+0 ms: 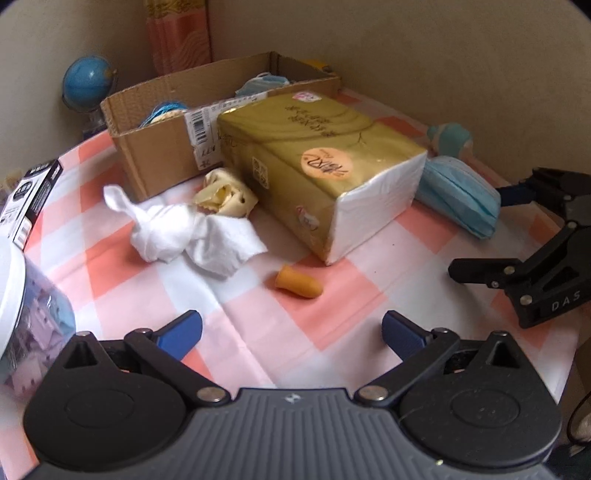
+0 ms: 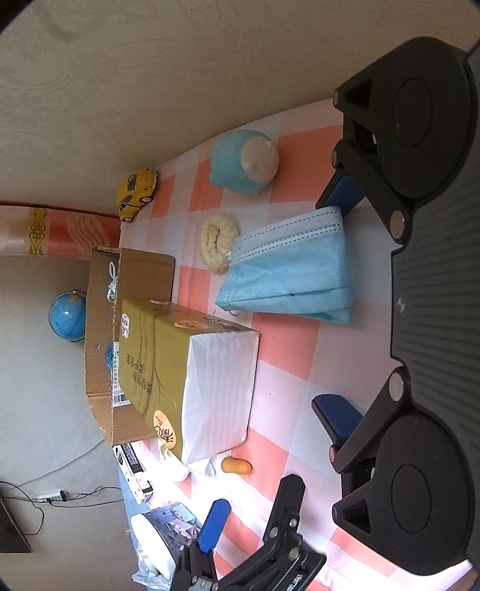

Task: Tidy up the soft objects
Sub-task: 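Move the right gripper over the folded blue face mask while the left gripper approaches the orange earplug, then grasp the blue mask with the right gripper while the left gripper grasps the orange earplug, then carry the mask with the right gripper into the box and release while the left holds the earplug, then carry the orange earplug with the left gripper into the box and open it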

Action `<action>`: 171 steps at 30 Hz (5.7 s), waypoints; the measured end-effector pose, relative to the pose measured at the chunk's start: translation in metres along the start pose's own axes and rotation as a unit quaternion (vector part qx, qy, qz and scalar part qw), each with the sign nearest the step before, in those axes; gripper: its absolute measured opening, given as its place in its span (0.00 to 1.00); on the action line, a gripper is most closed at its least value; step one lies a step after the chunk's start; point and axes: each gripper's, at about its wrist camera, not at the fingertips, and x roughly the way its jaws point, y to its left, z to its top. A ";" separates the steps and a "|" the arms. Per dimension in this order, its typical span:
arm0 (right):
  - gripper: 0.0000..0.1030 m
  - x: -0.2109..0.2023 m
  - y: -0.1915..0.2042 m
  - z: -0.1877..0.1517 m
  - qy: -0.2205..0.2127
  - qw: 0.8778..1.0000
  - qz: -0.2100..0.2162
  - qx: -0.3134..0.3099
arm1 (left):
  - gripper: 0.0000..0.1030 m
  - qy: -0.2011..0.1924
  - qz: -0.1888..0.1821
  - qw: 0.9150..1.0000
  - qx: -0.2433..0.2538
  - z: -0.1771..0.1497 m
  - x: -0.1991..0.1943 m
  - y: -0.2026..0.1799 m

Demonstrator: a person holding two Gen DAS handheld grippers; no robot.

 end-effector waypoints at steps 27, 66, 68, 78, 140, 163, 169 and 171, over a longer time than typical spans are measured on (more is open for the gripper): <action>1.00 -0.001 0.000 -0.003 -0.006 1.000 -0.001 0.001 | 0.55 -0.018 -0.041 0.995 0.093 0.024 0.005 -0.003; 0.53 0.007 -0.011 0.028 0.024 0.999 -0.028 -0.019 | 0.23 -0.022 -0.044 0.996 0.072 0.017 -0.001 0.000; 0.52 0.005 -0.010 0.028 0.023 0.999 -0.029 -0.022 | 0.23 -0.021 -0.041 0.996 0.072 0.017 -0.001 0.000; 0.49 -0.016 -0.008 0.029 0.016 0.999 -0.029 -0.026 | 0.23 -0.019 -0.044 0.996 0.075 0.012 -0.018 -0.001; 1.00 0.052 0.011 0.192 -0.014 0.995 0.025 -0.100 | 0.23 -0.078 -0.038 0.996 0.006 0.036 -0.080 0.042; 1.00 -0.033 -0.006 0.061 -0.040 0.998 -0.044 0.032 | 0.23 -0.082 0.007 0.996 0.025 0.137 -0.044 0.046; 1.00 -0.040 -0.018 0.053 -0.044 0.996 -0.048 0.053 | 0.24 -0.090 0.030 0.995 0.018 0.168 -0.024 0.052; 1.00 -0.042 -0.021 0.050 -0.046 0.996 -0.051 0.058 | 0.34 -0.092 0.038 0.995 0.016 0.174 -0.019 0.052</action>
